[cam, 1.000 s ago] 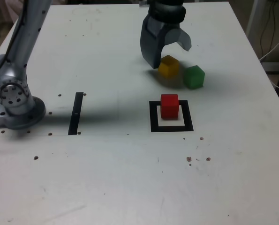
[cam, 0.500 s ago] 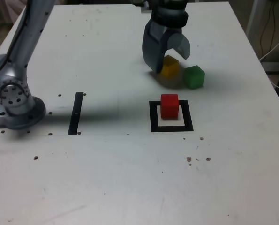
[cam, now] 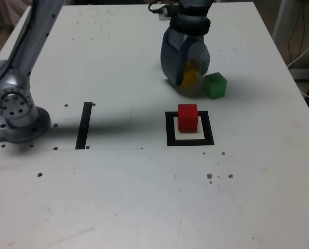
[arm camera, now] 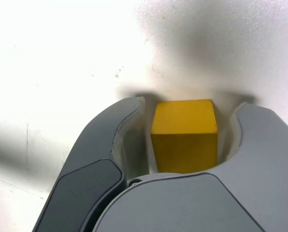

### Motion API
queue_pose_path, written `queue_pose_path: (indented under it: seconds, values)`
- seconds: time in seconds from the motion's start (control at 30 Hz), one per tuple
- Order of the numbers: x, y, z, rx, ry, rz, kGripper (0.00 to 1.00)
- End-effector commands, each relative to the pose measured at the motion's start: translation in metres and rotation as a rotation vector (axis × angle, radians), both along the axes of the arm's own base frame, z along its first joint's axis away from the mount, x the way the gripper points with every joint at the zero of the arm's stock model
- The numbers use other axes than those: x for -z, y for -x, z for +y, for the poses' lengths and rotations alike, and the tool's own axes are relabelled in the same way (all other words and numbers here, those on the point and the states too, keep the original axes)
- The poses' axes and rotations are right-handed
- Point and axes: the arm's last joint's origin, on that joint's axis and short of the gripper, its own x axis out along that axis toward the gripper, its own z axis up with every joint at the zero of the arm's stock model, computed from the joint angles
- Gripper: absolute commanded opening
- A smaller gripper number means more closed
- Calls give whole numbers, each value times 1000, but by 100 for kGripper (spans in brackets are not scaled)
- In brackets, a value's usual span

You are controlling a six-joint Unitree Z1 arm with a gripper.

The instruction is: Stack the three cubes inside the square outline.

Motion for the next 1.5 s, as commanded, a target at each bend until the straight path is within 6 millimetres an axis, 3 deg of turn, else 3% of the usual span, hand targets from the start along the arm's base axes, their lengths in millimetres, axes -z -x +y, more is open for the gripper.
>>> queue_pose_path:
  seconds: [0.0, 0.33, 0.6, 0.77, 0.97, 1.23, 1.47]
  values:
    - [0, -1, 1, 6, -2, -5, 40]
    - [-8, -2, -1, 23, -10, -38, 26]
    - [-39, 3, -11, 168, -111, -113, 11]
    - [-69, 14, -40, 287, -209, -129, 8]
    - [-94, 28, -84, 423, -203, -117, 5]
    - [-94, 31, -134, 561, -131, -90, 3]
    - [-88, 28, -149, 583, -80, -87, 3]
